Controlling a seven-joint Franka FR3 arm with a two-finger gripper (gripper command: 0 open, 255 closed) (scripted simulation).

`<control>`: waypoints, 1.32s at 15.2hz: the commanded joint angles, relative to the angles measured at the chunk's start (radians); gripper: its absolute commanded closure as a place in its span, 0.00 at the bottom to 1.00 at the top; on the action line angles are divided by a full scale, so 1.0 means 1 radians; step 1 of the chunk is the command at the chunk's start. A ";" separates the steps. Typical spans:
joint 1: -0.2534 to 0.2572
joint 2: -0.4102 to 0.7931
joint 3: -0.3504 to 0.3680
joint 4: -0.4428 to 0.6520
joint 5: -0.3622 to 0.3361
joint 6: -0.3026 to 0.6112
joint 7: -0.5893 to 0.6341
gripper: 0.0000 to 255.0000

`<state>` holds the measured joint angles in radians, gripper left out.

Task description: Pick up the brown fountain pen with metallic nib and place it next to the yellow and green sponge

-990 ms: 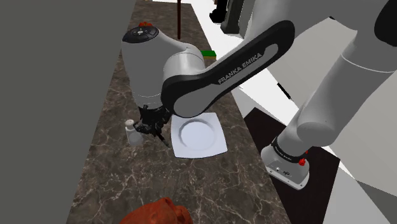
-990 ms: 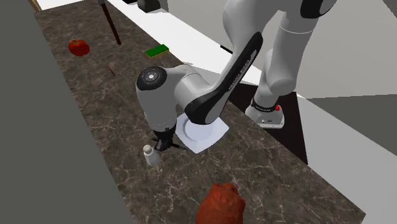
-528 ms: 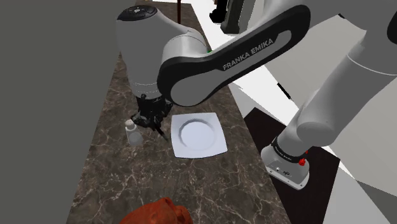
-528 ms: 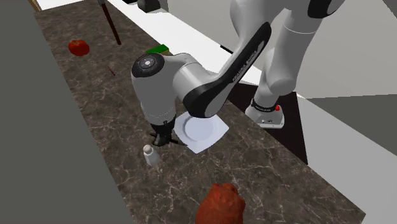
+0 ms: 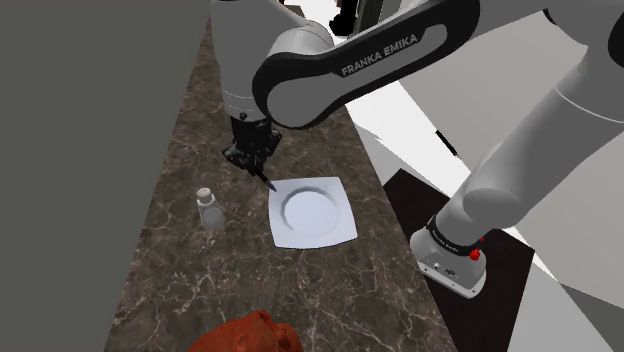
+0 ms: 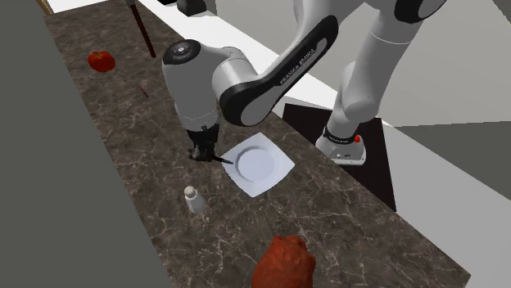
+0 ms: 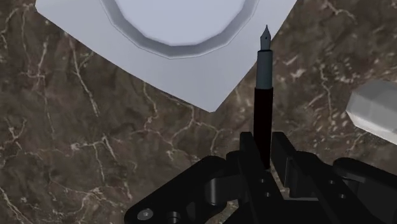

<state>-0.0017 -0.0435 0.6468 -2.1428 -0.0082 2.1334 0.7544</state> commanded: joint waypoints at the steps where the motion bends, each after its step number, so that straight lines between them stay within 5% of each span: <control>1: -0.025 0.007 -0.027 0.009 -0.004 -0.002 -0.051 1.00; 20: -0.231 0.188 -0.235 0.212 -0.079 -0.034 -0.435 1.00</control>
<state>-0.2251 0.1310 0.4187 -1.9525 -0.0829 2.1079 0.3351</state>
